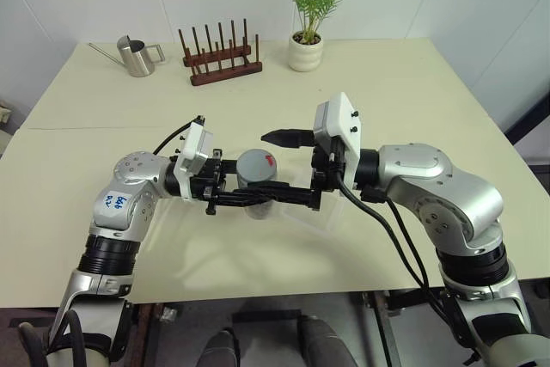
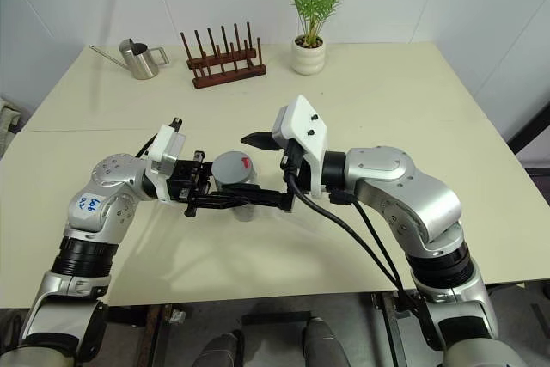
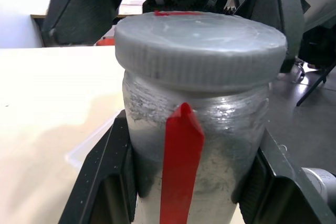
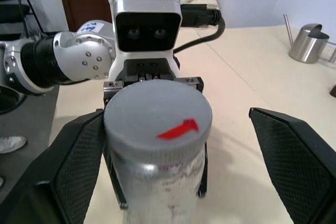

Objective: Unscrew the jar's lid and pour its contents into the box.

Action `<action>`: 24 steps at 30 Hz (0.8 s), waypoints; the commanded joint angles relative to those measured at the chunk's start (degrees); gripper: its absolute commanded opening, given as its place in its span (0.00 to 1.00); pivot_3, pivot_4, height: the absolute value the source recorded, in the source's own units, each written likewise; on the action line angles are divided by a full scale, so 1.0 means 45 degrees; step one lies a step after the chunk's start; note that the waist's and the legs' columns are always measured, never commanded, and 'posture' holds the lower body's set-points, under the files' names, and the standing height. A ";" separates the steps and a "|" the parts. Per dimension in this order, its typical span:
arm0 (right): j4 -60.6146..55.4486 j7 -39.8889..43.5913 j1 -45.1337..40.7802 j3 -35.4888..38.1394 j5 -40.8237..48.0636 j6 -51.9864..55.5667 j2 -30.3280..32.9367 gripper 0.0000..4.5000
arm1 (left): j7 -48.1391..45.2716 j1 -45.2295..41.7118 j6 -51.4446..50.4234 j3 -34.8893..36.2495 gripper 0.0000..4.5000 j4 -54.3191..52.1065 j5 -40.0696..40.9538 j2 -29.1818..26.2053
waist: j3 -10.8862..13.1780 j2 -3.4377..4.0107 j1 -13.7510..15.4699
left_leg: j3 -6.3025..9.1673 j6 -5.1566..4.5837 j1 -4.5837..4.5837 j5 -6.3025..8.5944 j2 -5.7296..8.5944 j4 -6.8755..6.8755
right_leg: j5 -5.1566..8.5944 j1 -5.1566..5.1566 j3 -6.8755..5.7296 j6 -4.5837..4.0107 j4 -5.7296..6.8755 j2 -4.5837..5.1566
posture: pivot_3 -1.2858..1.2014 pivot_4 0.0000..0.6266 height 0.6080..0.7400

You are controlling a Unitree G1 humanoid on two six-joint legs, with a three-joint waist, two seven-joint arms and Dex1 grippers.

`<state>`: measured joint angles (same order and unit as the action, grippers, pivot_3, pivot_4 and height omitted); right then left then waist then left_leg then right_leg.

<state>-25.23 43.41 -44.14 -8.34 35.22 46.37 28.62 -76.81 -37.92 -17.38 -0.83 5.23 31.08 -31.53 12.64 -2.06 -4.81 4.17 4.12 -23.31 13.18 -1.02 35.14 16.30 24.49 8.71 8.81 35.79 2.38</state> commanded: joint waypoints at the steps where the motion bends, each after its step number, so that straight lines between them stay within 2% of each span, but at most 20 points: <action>1: 0.0107 -0.0820 0.0005 0.1149 -0.0266 0.0010 0.0322 0.99 | -0.0415 -0.0180 0.0403 0.0173 0.43 -0.0303 0.0110 -0.0140 | 0.0000 0.0000 -0.0003 | -0.0001 0.0000 0.0000 0.0000 0.0000 0.0000 | 0.0000 0.0001 0.0000 0.0000 0.0001 -0.0001 | 0.52 0.24 1.00; 17: -0.1132 -0.1139 0.0515 0.2169 0.0853 0.1274 0.1271 0.99 | -0.0736 -0.0423 0.0816 0.0247 0.43 0.0419 -0.0156 -0.0267 | 0.0000 0.0000 0.0005 | -0.0001 -0.0001 0.0000 0.0000 0.0000 -0.0003 | 0.0003 0.0001 0.0000 -0.0005 0.0000 -0.0001 | 0.52 0.24 1.00; 24: -0.0846 -0.2242 -0.0330 0.2781 0.1788 0.1565 0.0184 0.99 | -0.1052 -0.0726 0.0884 0.0103 0.43 0.0727 -0.0198 -0.0133 | 0.0000 0.0001 -0.0024 | -0.0001 -0.0002 0.0000 -0.0001 0.0001 0.0000 | 0.0002 0.0001 0.0003 -0.0004 0.0006 -0.0002 | 0.52 0.24 1.00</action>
<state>-27.75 34.89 -44.10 2.08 41.43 53.69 30.33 -80.80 -39.98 -14.16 -0.56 8.92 29.98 -32.12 12.64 -2.05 -4.92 4.17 4.11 -23.30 13.17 -1.02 35.13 16.31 24.49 8.72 8.79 35.83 2.37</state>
